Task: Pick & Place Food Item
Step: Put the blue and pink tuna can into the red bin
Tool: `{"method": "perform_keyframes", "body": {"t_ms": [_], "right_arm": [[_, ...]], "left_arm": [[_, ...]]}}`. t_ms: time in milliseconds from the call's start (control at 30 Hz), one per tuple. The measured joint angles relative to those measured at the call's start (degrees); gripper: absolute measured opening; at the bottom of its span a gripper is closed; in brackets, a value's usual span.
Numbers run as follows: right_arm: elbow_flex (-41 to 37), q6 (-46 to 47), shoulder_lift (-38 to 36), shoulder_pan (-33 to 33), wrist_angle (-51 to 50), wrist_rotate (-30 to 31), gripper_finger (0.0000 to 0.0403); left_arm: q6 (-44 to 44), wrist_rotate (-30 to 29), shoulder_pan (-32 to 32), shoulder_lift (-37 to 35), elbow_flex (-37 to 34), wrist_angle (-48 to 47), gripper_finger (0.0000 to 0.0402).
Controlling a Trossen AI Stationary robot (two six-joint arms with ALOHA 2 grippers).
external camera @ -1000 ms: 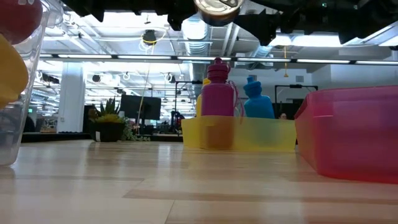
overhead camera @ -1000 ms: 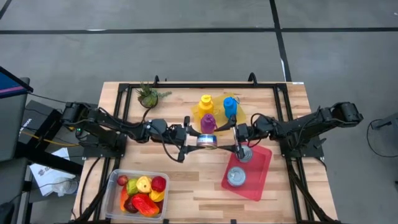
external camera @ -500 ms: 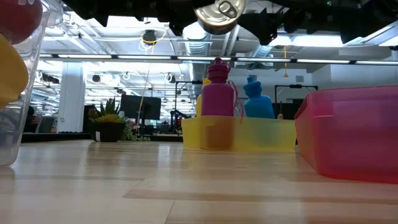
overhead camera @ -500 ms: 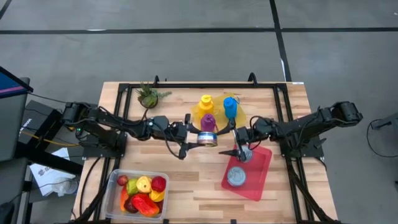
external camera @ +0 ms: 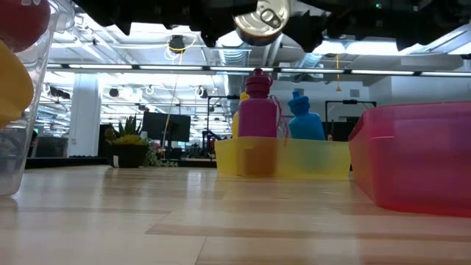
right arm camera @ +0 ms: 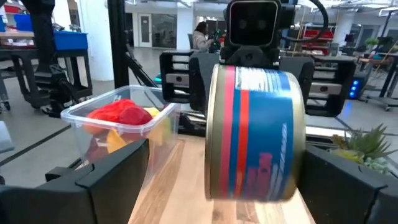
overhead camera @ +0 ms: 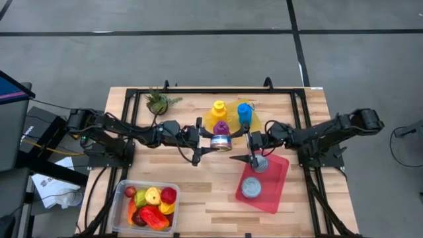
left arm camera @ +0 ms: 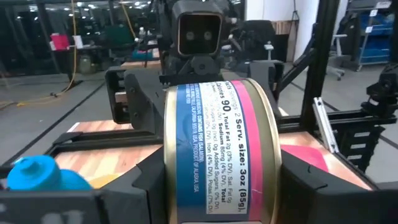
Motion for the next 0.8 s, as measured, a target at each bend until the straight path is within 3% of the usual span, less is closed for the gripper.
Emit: {"method": "perform_keyframes", "body": {"t_ms": [333,500,633,800], "right_arm": [[6.2,-1.5,8.3,-1.3,-0.6,-0.3,0.0350],[6.7,-1.5,7.6,-0.7,-4.3,0.3,0.0282],[6.7,1.1,5.0,0.5,-8.1,1.7,0.0188],[6.9,2.5,3.5,2.2,-10.8,4.4,0.0181]], "left_arm": [[-0.8,0.7,0.0,0.5,-0.1,-0.1,0.0184],[-0.9,1.2,-0.1,0.5,-0.1,-0.8,0.0184],[-1.1,1.7,-0.3,0.5,0.0,-2.6,0.0184],[-1.6,2.1,-0.9,0.5,0.3,-2.6,0.0184]]}}
